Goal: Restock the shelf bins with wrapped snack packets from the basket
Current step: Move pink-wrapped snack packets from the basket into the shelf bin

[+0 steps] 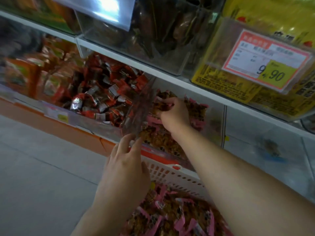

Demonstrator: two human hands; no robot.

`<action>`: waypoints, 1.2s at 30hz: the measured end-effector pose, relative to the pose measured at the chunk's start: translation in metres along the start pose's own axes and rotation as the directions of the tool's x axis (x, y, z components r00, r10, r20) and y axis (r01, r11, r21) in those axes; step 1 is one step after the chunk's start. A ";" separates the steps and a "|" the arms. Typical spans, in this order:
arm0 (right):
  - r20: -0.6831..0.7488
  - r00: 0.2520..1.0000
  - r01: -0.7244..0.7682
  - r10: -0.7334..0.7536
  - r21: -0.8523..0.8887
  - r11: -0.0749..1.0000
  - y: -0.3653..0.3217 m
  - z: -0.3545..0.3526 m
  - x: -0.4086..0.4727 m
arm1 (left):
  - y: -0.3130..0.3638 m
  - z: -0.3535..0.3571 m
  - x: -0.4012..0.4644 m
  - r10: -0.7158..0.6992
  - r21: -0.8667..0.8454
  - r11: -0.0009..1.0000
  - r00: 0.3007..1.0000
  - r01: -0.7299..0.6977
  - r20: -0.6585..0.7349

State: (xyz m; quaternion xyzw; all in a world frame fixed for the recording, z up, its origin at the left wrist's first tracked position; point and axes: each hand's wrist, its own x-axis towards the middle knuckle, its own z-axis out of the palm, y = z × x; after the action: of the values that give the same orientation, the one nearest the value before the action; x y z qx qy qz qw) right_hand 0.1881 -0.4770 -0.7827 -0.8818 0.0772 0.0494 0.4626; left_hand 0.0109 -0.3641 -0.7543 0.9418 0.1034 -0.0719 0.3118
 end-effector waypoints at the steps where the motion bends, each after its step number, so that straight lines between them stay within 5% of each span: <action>1: -0.004 1.000 -0.009 0.009 -0.034 0.999 0.000 0.006 0.006 | 0.000 0.001 0.001 0.000 0.001 1.000 1.000 0.000 0.006; 11: 0.032 0.997 0.071 -0.063 -0.393 0.917 0.024 0.031 0.013 | -0.002 0.005 0.003 0.002 0.065 0.998 1.000 -0.002 0.014; 16: 0.064 0.993 0.115 -0.098 -0.353 0.929 0.020 0.019 0.005 | -0.002 0.000 0.003 0.005 0.014 1.000 1.000 -0.006 0.022; 21: 0.017 0.930 0.360 -0.368 -0.242 0.901 0.001 -0.025 -0.066 | -0.008 -0.008 0.005 0.039 -0.105 0.993 0.994 -0.049 -0.100; 24: 0.142 0.876 0.478 -0.462 -0.115 0.871 0.008 -0.050 -0.140 | -0.014 -0.016 -0.001 -0.036 -0.125 0.992 0.992 0.020 -0.125; 27: 0.399 0.899 0.269 -0.182 -0.176 0.947 0.036 -0.044 -0.196 | -0.022 -0.018 -0.006 -0.204 -0.118 0.973 0.978 0.199 -0.037; 30: 0.538 0.837 0.180 0.104 -0.449 0.875 0.072 -0.015 -0.217 | -0.028 -0.012 -0.010 -0.252 -0.084 0.962 0.963 0.260 0.093; 34: 0.561 0.747 0.000 0.356 -0.537 0.844 0.105 0.026 -0.228 | -0.030 -0.009 -0.012 -0.241 -0.040 0.967 0.957 0.250 0.161; 36: 0.522 0.765 -0.067 0.377 -0.517 0.854 0.120 0.041 -0.235 | -0.027 -0.011 -0.012 -0.254 -0.037 0.964 0.952 0.264 0.168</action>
State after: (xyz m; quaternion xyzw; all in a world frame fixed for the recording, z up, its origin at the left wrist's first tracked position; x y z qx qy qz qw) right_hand -0.0655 -0.4892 -0.8659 -0.8870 0.0178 0.4024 0.2258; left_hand -0.0062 -0.3374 -0.7586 0.9015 0.2025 -0.1854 0.3345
